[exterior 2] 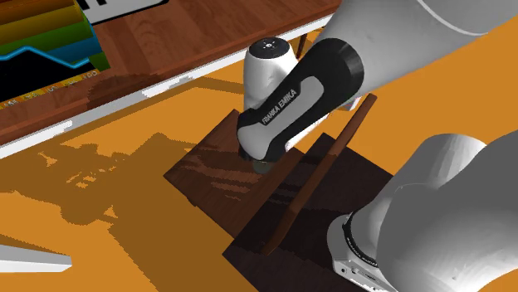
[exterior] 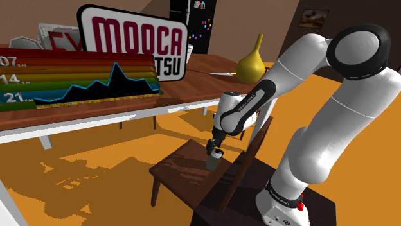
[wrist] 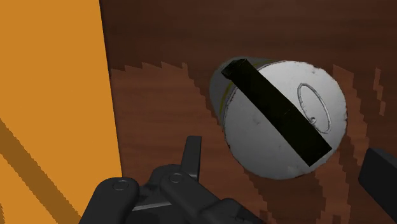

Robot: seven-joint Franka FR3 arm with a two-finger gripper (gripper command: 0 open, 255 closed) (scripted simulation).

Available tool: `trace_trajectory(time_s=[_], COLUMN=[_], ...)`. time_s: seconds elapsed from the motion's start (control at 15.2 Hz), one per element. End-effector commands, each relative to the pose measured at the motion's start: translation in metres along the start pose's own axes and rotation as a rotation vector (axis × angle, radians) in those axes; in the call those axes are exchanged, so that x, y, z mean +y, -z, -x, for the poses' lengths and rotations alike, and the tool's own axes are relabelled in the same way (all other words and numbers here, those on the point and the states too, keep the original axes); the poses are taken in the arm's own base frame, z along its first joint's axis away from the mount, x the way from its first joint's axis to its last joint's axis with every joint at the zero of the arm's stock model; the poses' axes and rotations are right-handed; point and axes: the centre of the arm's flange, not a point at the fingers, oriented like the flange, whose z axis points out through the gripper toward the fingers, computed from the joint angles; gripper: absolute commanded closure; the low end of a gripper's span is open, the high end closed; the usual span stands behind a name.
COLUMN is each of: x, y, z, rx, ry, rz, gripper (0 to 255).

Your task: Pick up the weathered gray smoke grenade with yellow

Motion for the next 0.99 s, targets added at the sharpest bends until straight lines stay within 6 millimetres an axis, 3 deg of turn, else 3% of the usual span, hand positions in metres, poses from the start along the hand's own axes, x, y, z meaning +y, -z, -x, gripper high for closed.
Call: trace_trajectory(time_s=[0.0, 0.2, 0.26, 0.92], x=[0.0006, 0.0008, 0.0002, 0.0007], y=[-0.0109, -0.0192, -0.0197, -0.014], z=[-0.0011, -0.0008, -0.0013, -0.001], rx=[0.001, 0.001, 0.001, 0.001], ry=[0.0, 0.0, 0.0, 0.0], rz=[0.001, 0.001, 0.001, 0.001], gripper=[0, 0, 255, 255])
